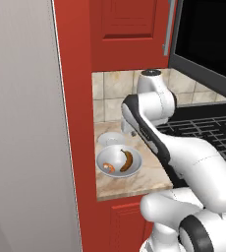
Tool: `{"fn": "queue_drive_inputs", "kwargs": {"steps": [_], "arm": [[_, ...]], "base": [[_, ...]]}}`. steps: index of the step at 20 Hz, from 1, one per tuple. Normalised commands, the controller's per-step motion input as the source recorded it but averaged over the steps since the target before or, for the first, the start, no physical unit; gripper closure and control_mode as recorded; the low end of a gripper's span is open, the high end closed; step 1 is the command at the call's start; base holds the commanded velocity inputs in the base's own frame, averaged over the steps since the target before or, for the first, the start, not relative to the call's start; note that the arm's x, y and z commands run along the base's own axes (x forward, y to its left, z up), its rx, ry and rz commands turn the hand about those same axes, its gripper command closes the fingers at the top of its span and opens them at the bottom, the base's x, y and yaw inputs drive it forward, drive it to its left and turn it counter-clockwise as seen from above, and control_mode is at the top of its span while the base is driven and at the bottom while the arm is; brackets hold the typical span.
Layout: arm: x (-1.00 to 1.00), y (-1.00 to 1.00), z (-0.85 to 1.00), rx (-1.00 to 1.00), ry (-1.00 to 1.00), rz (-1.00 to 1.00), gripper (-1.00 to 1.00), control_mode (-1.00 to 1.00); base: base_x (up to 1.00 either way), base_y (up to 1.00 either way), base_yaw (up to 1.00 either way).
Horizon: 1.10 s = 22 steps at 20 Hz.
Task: Remove the banana from the bowl and place it on the small plate. Then place the bowl with only the shrimp in the microwave, close the door, and press the start button to microwave the shrimp.
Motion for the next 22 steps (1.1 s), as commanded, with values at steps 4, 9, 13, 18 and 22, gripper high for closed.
{"fn": "queue_drive_inputs", "kwargs": {"steps": [4,9,13,18,22], "arm": [[0.00,0.38,-0.78,-0.06,0.16,0.00,-1.00,-1.00],[0.21,0.00,-0.50,0.00,0.12,0.00,-1.00,-1.00],[0.35,0.08,-0.37,0.00,0.02,-0.01,-1.00,-1.00],[0.20,0.01,-0.40,0.00,0.00,-0.02,-1.00,-1.00],[0.23,0.00,-0.47,0.01,0.00,-0.08,-1.00,-1.00]], "base": [[0.00,0.00,0.00],[0.00,0.00,0.00],[0.00,0.00,0.00],[0.00,0.00,0.00],[0.00,0.00,0.00]]}}
